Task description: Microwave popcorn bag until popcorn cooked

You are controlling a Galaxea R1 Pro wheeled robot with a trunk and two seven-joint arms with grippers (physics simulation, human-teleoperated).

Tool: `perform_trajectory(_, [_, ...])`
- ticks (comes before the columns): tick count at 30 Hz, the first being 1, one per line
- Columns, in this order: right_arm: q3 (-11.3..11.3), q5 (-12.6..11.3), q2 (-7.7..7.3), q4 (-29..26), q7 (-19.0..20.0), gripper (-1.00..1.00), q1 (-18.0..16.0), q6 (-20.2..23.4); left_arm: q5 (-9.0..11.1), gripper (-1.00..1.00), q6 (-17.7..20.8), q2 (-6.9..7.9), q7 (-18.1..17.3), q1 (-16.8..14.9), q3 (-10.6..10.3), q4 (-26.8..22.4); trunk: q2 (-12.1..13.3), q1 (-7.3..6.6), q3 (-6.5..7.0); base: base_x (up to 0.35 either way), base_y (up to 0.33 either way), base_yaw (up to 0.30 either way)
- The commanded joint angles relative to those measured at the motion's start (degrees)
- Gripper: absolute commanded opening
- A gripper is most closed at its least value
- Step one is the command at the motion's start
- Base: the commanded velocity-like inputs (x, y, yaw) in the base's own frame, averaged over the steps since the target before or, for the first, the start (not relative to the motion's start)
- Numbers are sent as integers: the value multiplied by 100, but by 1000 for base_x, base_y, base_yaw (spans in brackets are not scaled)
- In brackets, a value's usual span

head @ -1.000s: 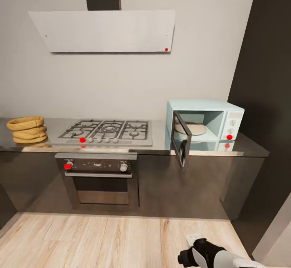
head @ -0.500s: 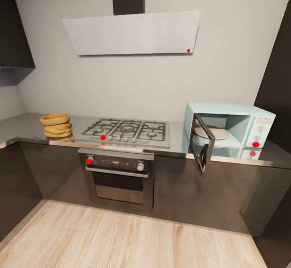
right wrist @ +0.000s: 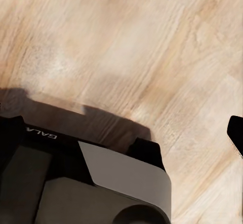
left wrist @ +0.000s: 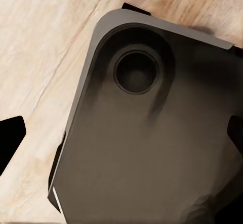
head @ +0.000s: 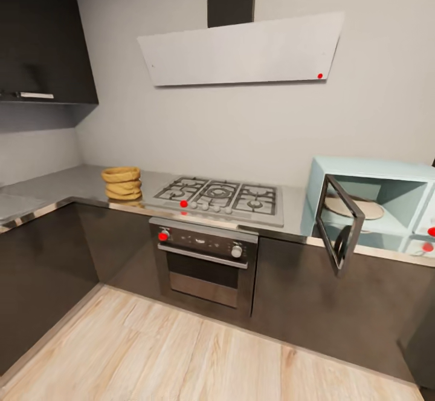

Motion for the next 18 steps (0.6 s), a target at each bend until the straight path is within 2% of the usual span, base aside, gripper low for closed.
perform_trajectory(1, [-48, 60, -5, 7, -1, 100, -6, 13, 20, 100, -11, -4, 5, 0, 3, -3, -3, 0, -2, 0, 0, 298])
perform_trajectory(18, [-57, 12, -14, 9, -1, 100, -6, -244, 11, 100, -19, -9, 6, -1, -5, -3, -3, 0, 38, 0, 0, 298])
